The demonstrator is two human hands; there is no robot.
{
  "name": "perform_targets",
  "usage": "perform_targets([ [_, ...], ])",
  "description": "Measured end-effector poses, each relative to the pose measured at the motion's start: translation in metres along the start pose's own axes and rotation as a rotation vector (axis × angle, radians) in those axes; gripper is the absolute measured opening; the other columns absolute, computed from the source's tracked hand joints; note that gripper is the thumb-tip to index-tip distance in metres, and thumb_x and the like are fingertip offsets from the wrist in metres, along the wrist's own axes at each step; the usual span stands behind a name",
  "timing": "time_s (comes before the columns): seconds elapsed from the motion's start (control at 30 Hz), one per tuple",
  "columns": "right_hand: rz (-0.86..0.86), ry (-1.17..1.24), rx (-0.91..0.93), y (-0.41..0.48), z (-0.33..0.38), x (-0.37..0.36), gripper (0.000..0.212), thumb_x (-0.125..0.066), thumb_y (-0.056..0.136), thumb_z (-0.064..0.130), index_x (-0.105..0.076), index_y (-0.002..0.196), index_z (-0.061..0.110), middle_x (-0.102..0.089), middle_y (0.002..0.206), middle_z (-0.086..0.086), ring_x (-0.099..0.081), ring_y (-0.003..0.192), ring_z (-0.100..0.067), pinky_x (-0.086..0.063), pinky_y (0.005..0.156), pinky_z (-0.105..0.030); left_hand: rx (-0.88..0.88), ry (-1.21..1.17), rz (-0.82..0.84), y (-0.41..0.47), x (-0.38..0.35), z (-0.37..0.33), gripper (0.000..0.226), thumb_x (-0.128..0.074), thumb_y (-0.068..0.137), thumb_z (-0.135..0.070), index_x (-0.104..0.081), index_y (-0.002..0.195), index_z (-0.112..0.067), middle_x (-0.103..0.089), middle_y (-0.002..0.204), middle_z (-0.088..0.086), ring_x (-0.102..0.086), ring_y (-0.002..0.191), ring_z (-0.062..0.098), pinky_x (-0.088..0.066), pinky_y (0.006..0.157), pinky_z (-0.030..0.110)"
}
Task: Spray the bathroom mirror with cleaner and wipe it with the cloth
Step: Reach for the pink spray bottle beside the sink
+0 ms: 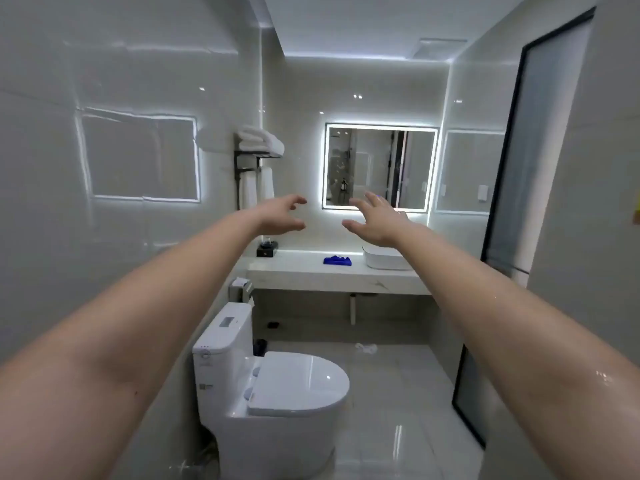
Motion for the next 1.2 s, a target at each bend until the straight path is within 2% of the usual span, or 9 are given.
perform_targets([
  [0.13, 0.059, -0.03, -0.072, 0.002, -0.042, -0.046, 0.067, -0.037, 0.093, 0.057, -0.013, 0.15, 0.03, 0.001, 0.16, 0.001, 0.003, 0.147, -0.022, -0.015, 0.114, -0.055, 0.026, 0.011, 0.034, 0.026, -0.049, 0.008, 0.061, -0.059, 0.089, -0.025, -0.03, 0.143, -0.023, -0.039, 0.145, 0.007, -0.043, 0.128, 0.026, -0.036, 0.101, 0.034],
  [0.23, 0.131, 0.031, -0.102, -0.001, -0.073, -0.105, 0.069, -0.038, 0.092, 0.057, -0.014, 0.15, 0.029, 0.0, 0.16, -0.002, 0.0, 0.147, -0.027, -0.015, 0.115, -0.054, 0.042, 0.034, 0.116, 0.046, -0.105, 0.023, 0.061, -0.059, 0.089, -0.025, -0.031, 0.143, -0.021, -0.039, 0.145, 0.009, -0.043, 0.129, 0.026, -0.035, 0.107, 0.036],
  [0.37, 0.236, 0.04, -0.15, 0.013, -0.117, -0.153, 0.07, -0.041, 0.093, 0.053, -0.012, 0.151, 0.025, 0.002, 0.16, -0.005, -0.001, 0.147, -0.026, -0.012, 0.118, -0.047, 0.034, 0.045, 0.205, 0.086, -0.157, 0.04, 0.06, -0.059, 0.09, -0.028, -0.032, 0.143, -0.021, -0.038, 0.146, 0.008, -0.04, 0.131, 0.025, -0.03, 0.106, 0.035],
  [0.57, 0.183, 0.064, -0.184, 0.089, -0.166, -0.174, 0.073, -0.045, 0.091, 0.054, -0.014, 0.151, 0.025, -0.003, 0.16, 0.001, -0.014, 0.145, -0.023, -0.021, 0.116, -0.045, 0.008, 0.055, 0.235, 0.178, -0.193, 0.071, 0.061, -0.059, 0.09, -0.031, -0.031, 0.143, -0.022, -0.037, 0.147, 0.005, -0.04, 0.13, 0.024, -0.031, 0.105, 0.034],
  [0.9, 0.224, -0.103, -0.25, 0.237, -0.238, -0.228, 0.076, -0.045, 0.089, 0.059, -0.013, 0.15, 0.027, -0.002, 0.16, 0.0, -0.003, 0.147, -0.021, -0.016, 0.114, -0.057, -0.098, 0.073, 0.385, 0.368, -0.256, 0.099, 0.055, -0.059, 0.089, -0.032, -0.037, 0.139, -0.026, -0.044, 0.141, 0.002, -0.044, 0.126, 0.022, -0.033, 0.106, 0.034],
  [1.0, 0.21, -0.067, -0.288, 0.277, -0.268, -0.238, 0.074, -0.045, 0.091, 0.057, -0.013, 0.15, 0.026, -0.004, 0.16, 0.0, -0.004, 0.147, -0.02, -0.016, 0.114, -0.054, -0.11, 0.065, 0.404, 0.424, -0.274, 0.105, 0.054, -0.057, 0.09, -0.031, -0.036, 0.14, -0.025, -0.043, 0.142, 0.002, -0.044, 0.127, 0.022, -0.033, 0.105, 0.034],
  [1.2, 0.287, -0.029, -0.358, 0.334, -0.342, -0.287, 0.074, -0.046, 0.09, 0.057, -0.015, 0.15, 0.027, -0.002, 0.16, 0.002, -0.004, 0.147, -0.019, -0.009, 0.114, -0.061, -0.098, 0.061, 0.489, 0.513, -0.333, 0.12, 0.056, -0.058, 0.089, -0.029, -0.035, 0.14, -0.024, -0.042, 0.142, 0.004, -0.043, 0.127, 0.023, -0.033, 0.107, 0.036],
])
Point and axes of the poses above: each hand's wrist, its own y-axis towards the middle knuckle, its own x-axis out of the back of the hand, z = x × y, the point moved 7 cm from there along y, towards the middle knuckle
